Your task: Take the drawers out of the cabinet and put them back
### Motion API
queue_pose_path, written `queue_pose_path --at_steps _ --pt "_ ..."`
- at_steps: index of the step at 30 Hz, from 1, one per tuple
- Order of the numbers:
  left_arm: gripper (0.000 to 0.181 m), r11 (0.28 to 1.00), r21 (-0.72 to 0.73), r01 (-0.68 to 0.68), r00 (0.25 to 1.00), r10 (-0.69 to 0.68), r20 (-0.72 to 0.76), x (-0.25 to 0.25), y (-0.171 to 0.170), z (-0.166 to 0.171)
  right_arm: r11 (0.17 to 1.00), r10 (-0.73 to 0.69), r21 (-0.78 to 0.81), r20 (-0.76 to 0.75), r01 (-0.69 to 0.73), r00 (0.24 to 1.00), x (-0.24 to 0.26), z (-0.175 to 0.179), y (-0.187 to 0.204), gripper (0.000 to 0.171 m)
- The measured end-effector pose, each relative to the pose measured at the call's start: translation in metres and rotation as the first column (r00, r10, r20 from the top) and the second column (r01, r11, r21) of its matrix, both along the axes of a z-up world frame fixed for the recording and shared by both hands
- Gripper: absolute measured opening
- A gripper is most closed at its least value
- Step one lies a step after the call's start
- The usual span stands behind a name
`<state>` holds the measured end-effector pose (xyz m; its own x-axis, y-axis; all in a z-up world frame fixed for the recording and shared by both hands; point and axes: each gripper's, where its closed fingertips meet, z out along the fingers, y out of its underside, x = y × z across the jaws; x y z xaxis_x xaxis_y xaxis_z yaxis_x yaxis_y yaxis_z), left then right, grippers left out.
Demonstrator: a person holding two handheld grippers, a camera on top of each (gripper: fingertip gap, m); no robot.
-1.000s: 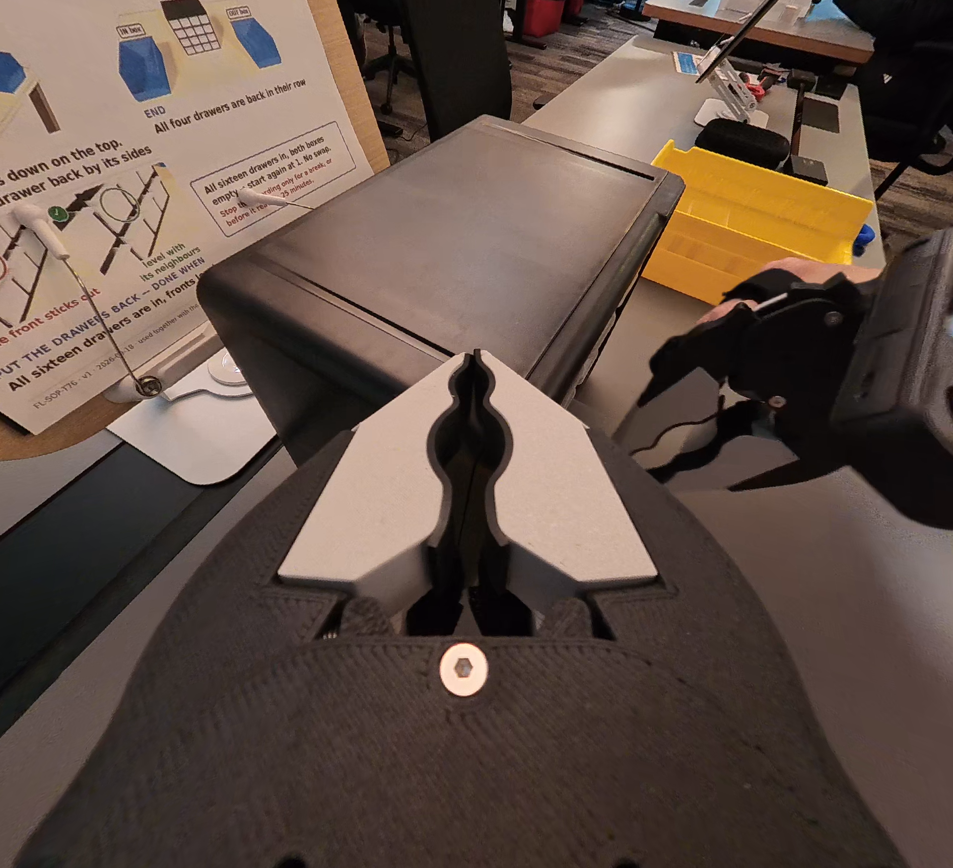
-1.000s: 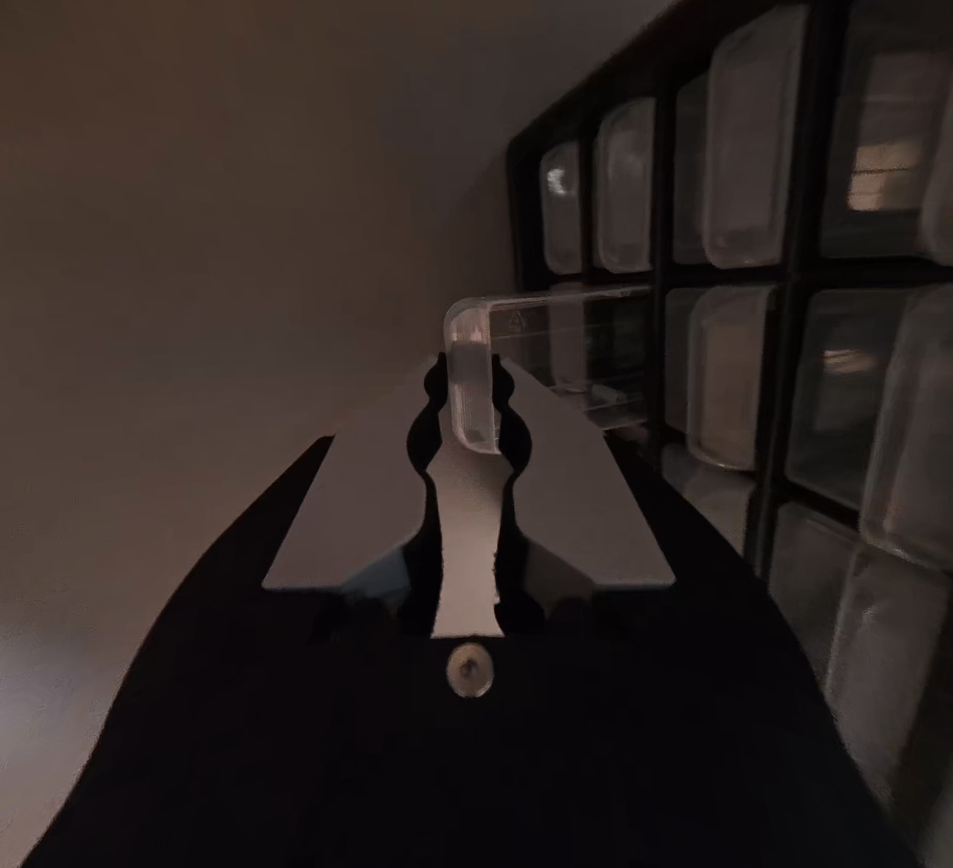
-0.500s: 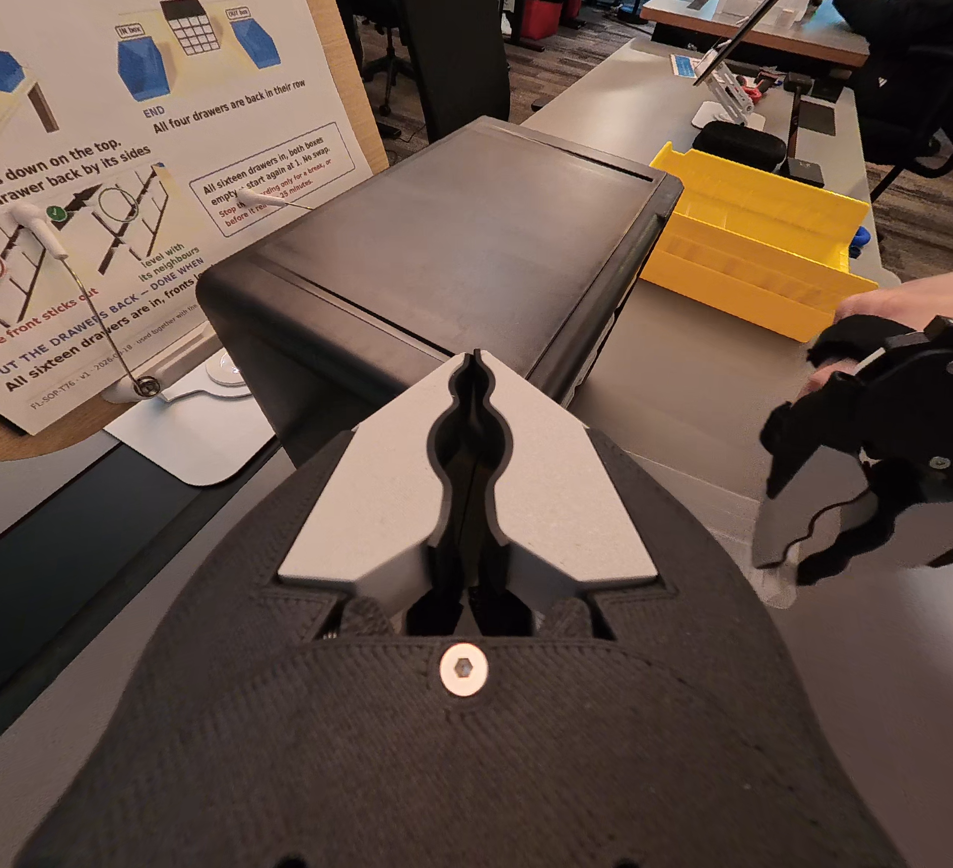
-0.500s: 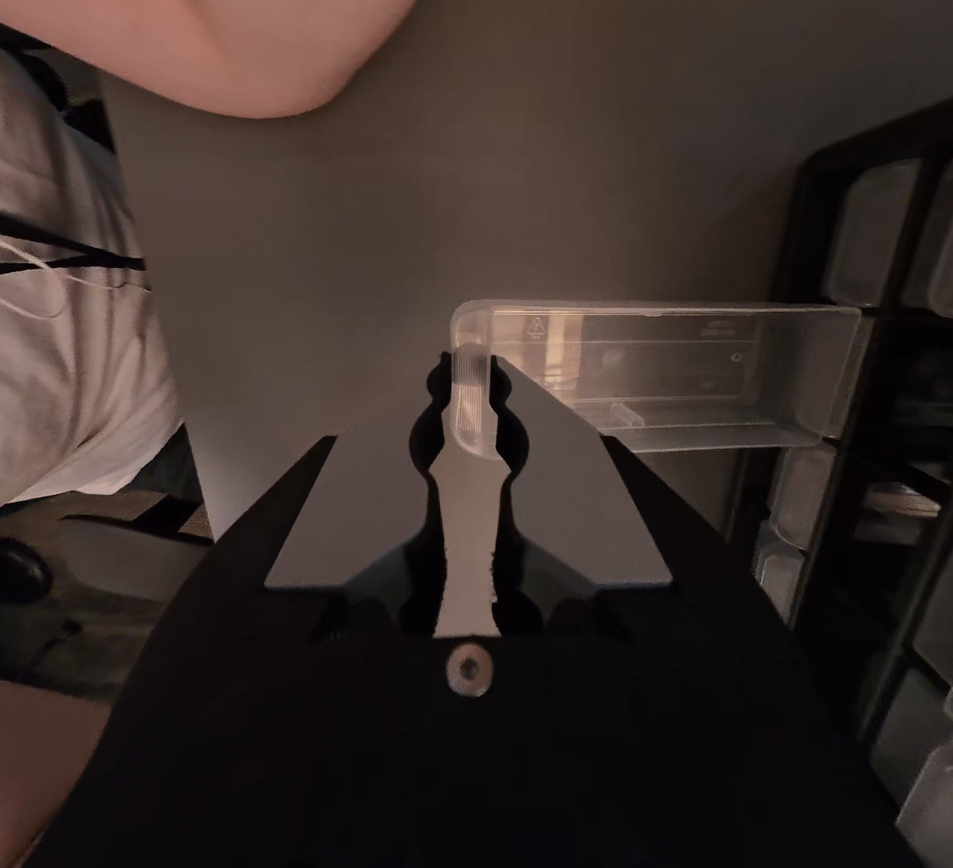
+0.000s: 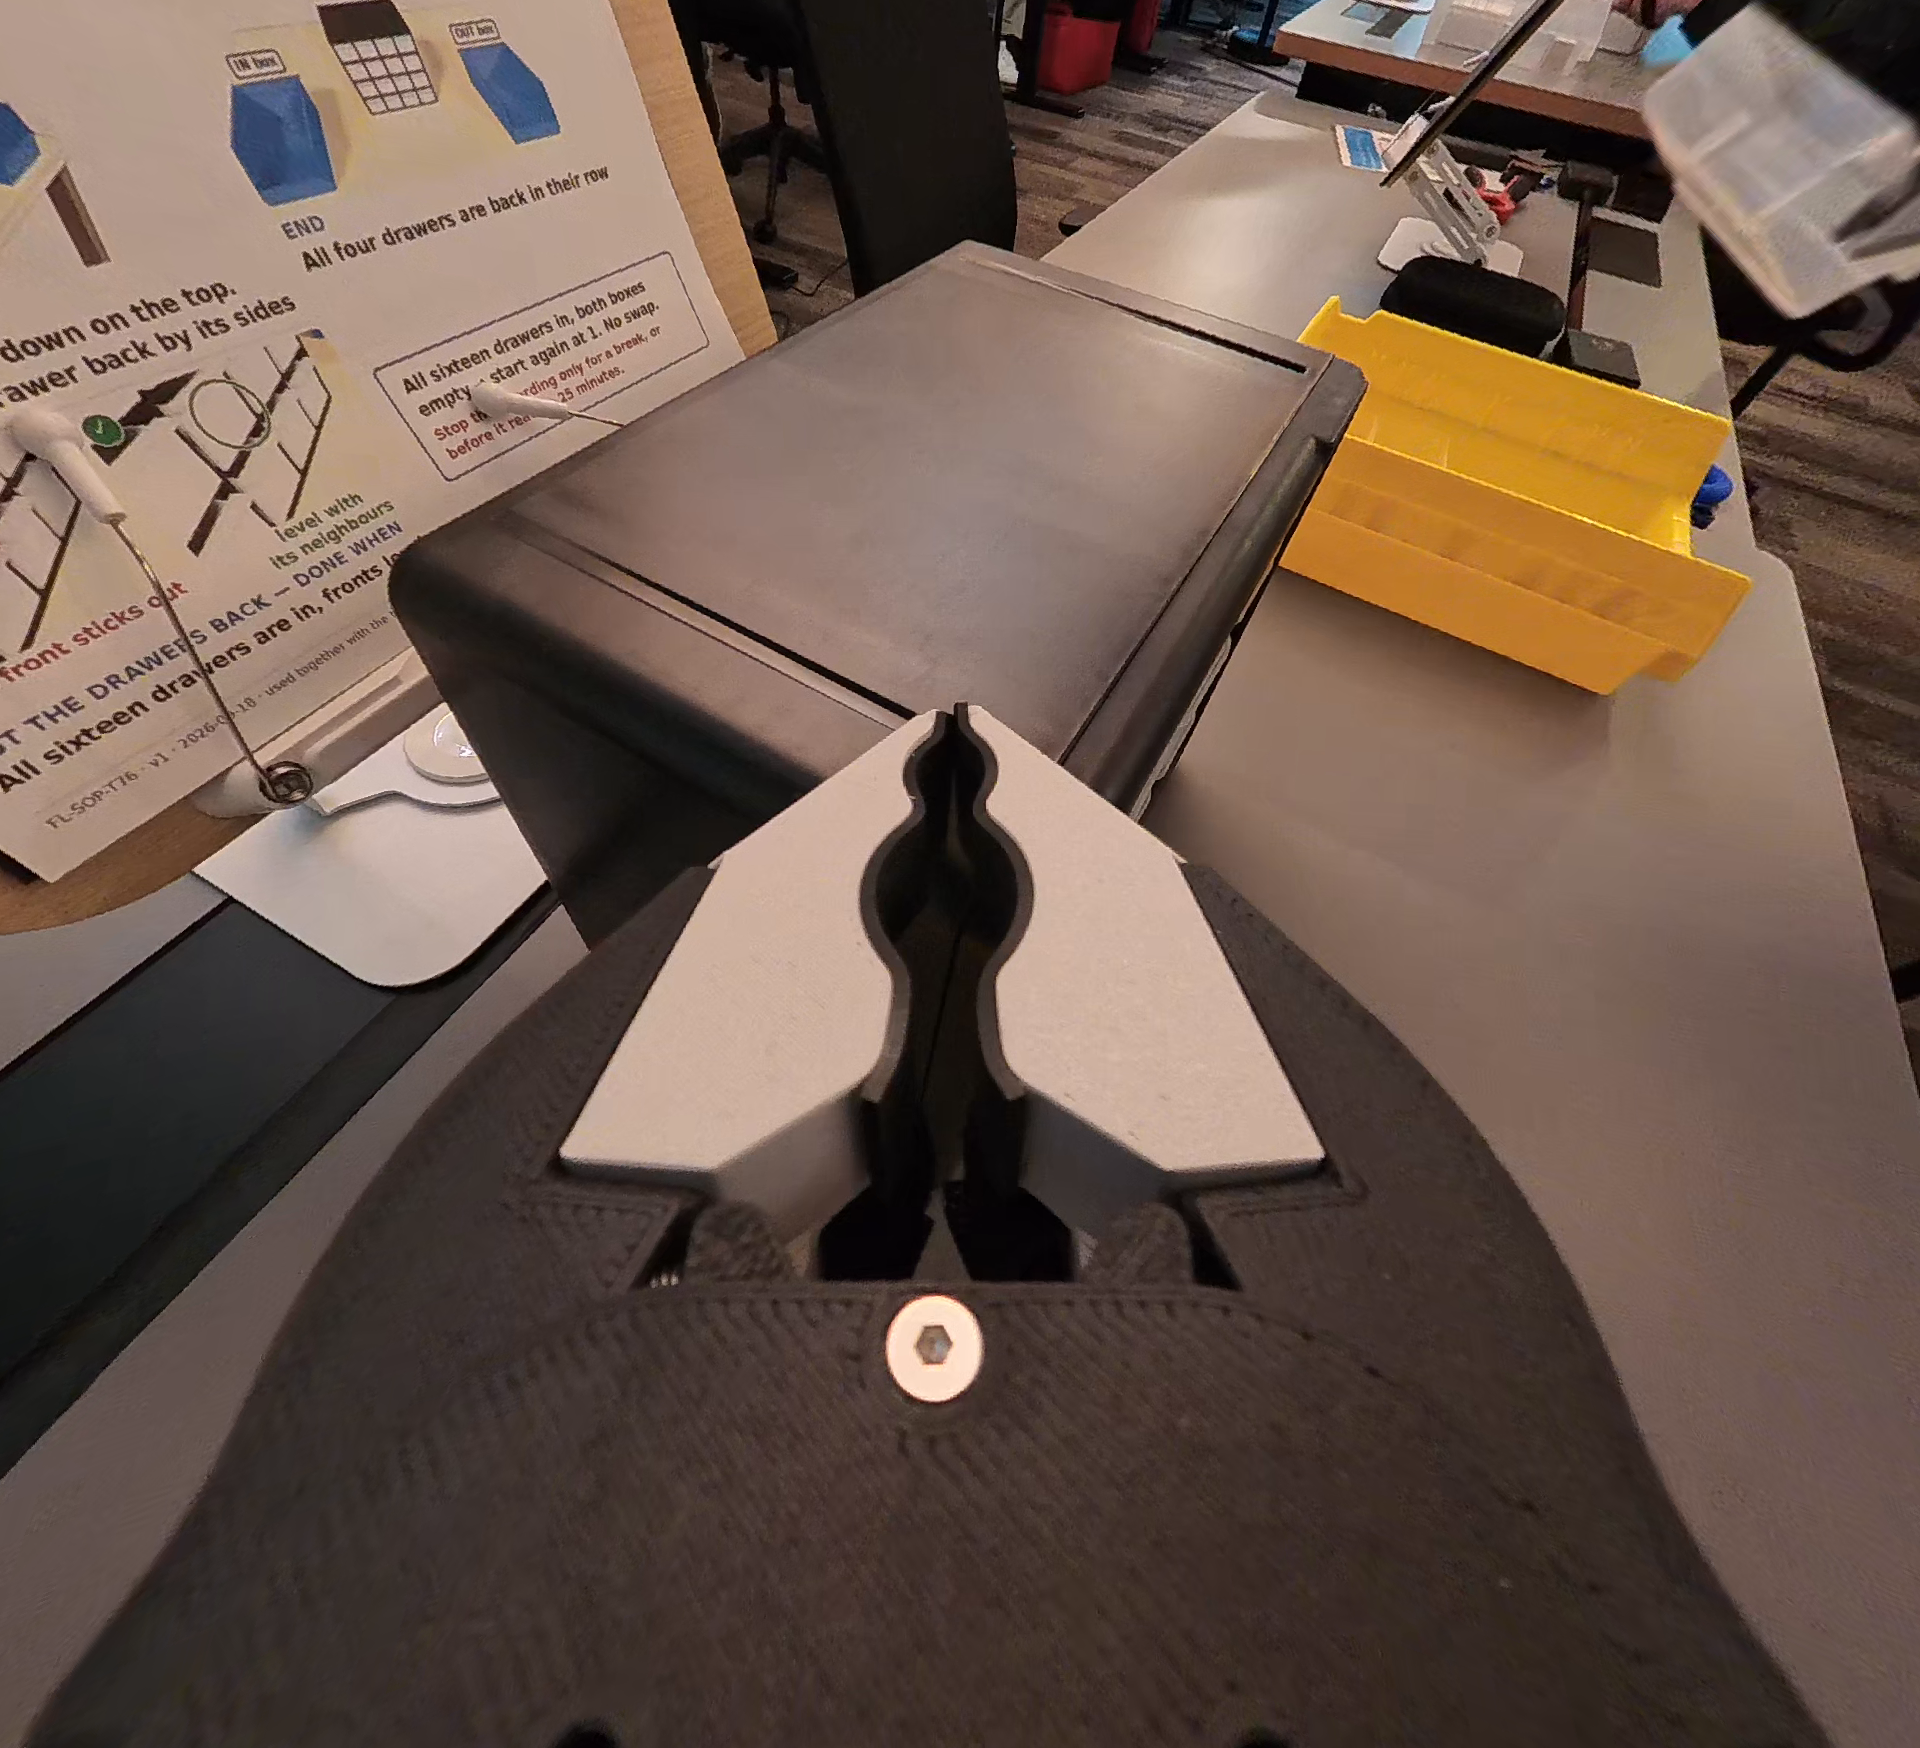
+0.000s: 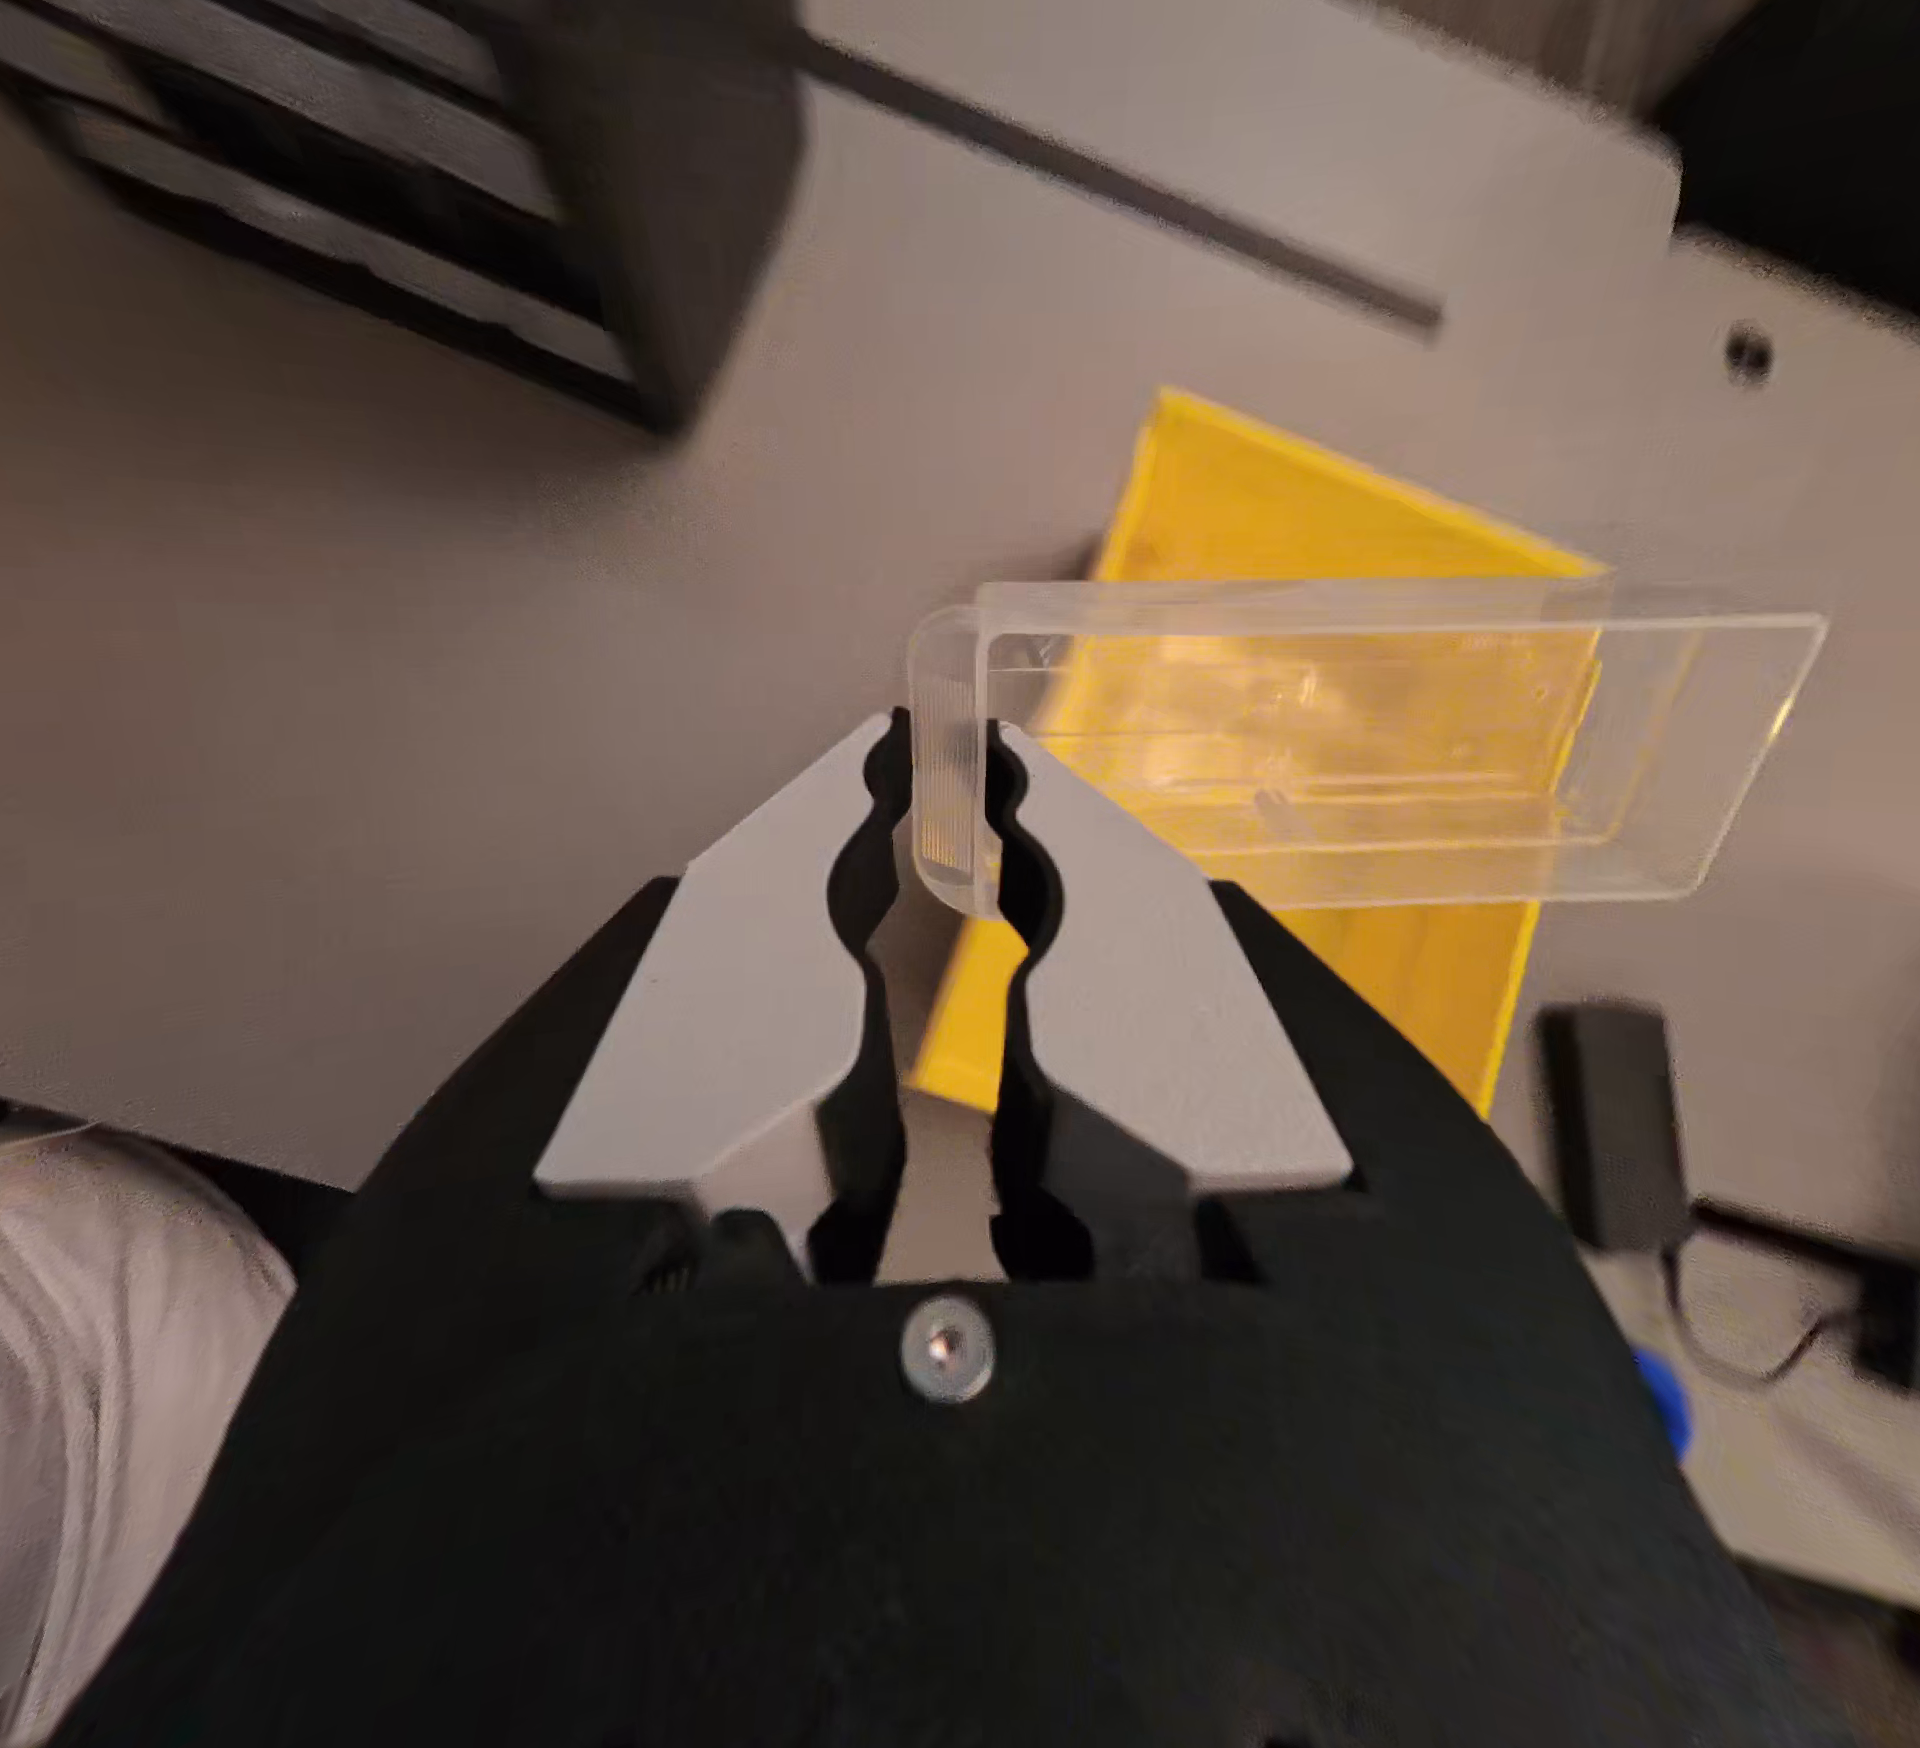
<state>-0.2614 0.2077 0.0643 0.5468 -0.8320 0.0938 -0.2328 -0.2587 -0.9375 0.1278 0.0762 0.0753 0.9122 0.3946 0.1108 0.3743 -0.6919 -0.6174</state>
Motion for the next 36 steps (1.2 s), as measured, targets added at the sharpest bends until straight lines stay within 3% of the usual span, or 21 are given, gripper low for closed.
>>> queue_pose_path --at_steps 5,8,14,22,25,27,29,31,33,36 --pt "0.000 1.000 0.000 -0.001 1.000 0.001 0.000 0.000 0.000 0.000 0.958 -0.154 -0.238 0.035 0.158 0.987 0.075 -0.118 -0.008 0.011" --pt "0.000 1.000 -0.001 -0.002 1.000 0.002 0.000 0.000 0.000 0.000 0.941 -0.180 -0.285 0.032 0.182 0.983 0.084 -0.159 -0.007 0.011" --pt "0.000 1.000 -0.004 0.001 1.000 -0.001 0.003 0.000 0.000 0.000 0.907 -0.179 -0.374 0.072 0.193 0.981 0.088 -0.205 0.004 0.011" --pt "0.000 1.000 -0.003 -0.001 1.000 0.001 0.000 0.000 0.000 0.000 0.908 -0.157 -0.377 0.099 0.183 0.983 0.087 -0.220 0.029 0.016" --pt "0.000 1.000 -0.002 0.000 1.000 0.000 0.000 0.000 0.000 0.000 0.910 -0.174 -0.363 0.104 0.200 0.979 0.091 -0.205 0.028 0.019" --pt "0.000 1.000 -0.002 0.000 1.000 0.000 -0.001 0.000 0.000 0.000 0.939 -0.199 -0.264 0.105 0.220 0.974 0.095 -0.171 0.032 0.024" --pt "0.000 1.000 -0.002 -0.001 1.000 0.001 -0.002 0.000 0.000 0.000 0.975 -0.211 -0.049 0.086 0.216 0.974 0.085 -0.110 0.043 0.035" --pt "0.000 1.000 -0.003 0.000 1.000 0.000 -0.001 0.000 0.000 0.000 0.960 -0.121 0.263 0.072 0.099 0.990 0.045 -0.036 0.056 0.045" --pt "0.000 1.000 -0.004 0.000 1.000 0.000 0.001 0.000 0.000 0.000 0.837 0.066 0.531 0.139 -0.130 0.988 -0.026 0.020 0.057 0.053" --pt "0.000 1.000 -0.004 -0.002 1.000 0.002 0.002 0.000 0.000 0.000 0.579 0.212 0.697 0.373 -0.424 0.903 -0.137 0.037 0.047 0.054"
